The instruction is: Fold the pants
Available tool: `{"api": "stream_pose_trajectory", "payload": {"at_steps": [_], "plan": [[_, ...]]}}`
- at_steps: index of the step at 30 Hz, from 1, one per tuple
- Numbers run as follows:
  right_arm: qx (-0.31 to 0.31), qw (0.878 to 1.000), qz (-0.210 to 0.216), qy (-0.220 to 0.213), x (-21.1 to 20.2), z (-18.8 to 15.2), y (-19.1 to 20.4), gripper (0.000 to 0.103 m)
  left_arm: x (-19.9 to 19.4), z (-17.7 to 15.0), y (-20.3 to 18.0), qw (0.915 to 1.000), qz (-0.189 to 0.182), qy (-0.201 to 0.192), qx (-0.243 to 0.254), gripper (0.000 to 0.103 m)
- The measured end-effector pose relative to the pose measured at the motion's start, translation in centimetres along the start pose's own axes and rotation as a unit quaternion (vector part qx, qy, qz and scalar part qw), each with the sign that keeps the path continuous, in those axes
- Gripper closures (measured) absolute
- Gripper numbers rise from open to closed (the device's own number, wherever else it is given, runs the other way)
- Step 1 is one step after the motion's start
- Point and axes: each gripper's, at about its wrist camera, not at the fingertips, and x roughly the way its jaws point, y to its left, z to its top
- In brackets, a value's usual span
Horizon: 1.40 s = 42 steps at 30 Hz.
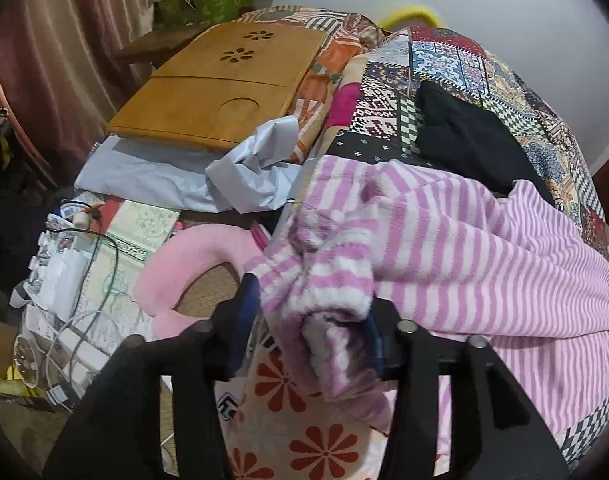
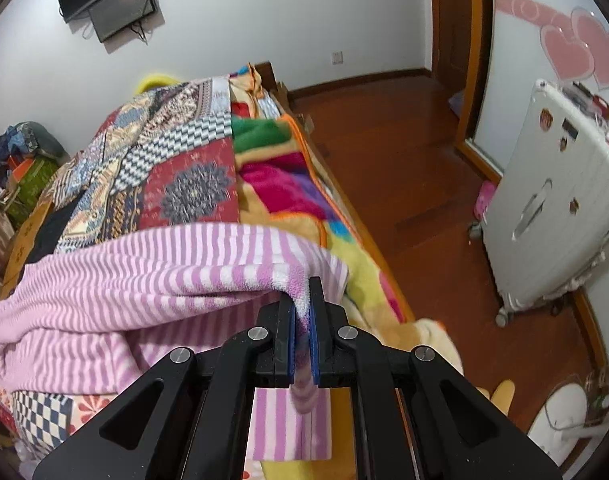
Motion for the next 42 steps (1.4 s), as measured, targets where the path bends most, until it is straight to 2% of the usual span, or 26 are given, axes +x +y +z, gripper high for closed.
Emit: {"api": "stream_pose_trajectory", "payload": {"at_steps": [4, 8, 14, 18, 25, 33, 35, 40, 42], "plan": [[-0.002, 1.0, -0.005, 0.011, 0.3, -0.8, -0.3, 0.098, -1.7, 0.1, -0.4, 0.9999, -0.001, -0.002, 0.012, 0.051], [-0.007, 1.0, -0.009, 0.02, 0.6, -1.4, -0.8, 0.098, -5.1, 0.0, -2.7, 0.9982, 0.003, -0.031, 0.051, 0.037], [-0.01, 0.999, -0.006, 0.04, 1.5, -2.8, -1.3, 0.098, -8.4, 0.1, -7.1, 0.9946, -0.039, -0.058, 0.076, 0.033], [-0.013, 0.999, 0.004, 0.037, 0.9, -3.9, -1.0, 0.098, -7.9, 0.2, -11.0, 0.9919, -0.068, -0.049, 0.096, 0.032], [-0.069, 0.997, 0.003, 0.04, 0.0, -5.5, 0.9, 0.098, -5.6, -1.1, -16.6, 0.9858, -0.111, -0.019, 0.125, 0.032], [-0.092, 0.992, -0.017, 0.082, 0.6, -5.1, 1.6, 0.095, -3.8, -3.7, -21.2, 0.9772, -0.135, 0.012, 0.164, 0.032], [-0.113, 0.99, -0.022, 0.084, -0.1, -4.4, 2.7, 0.09, -3.8, -4.4, -22.3, 0.9746, -0.132, 0.012, 0.181, 0.032], [-0.167, 0.985, 0.007, 0.033, -2.8, -2.9, 6.9, 0.059, -3.3, -6.1, -24.7, 0.9677, -0.129, 0.015, 0.216, 0.031], [-0.186, 0.982, 0.032, 0.025, -3.2, -2.7, 8.7, 0.058, -2.9, -6.6, -25.6, 0.9651, -0.126, 0.019, 0.229, 0.031]]}}
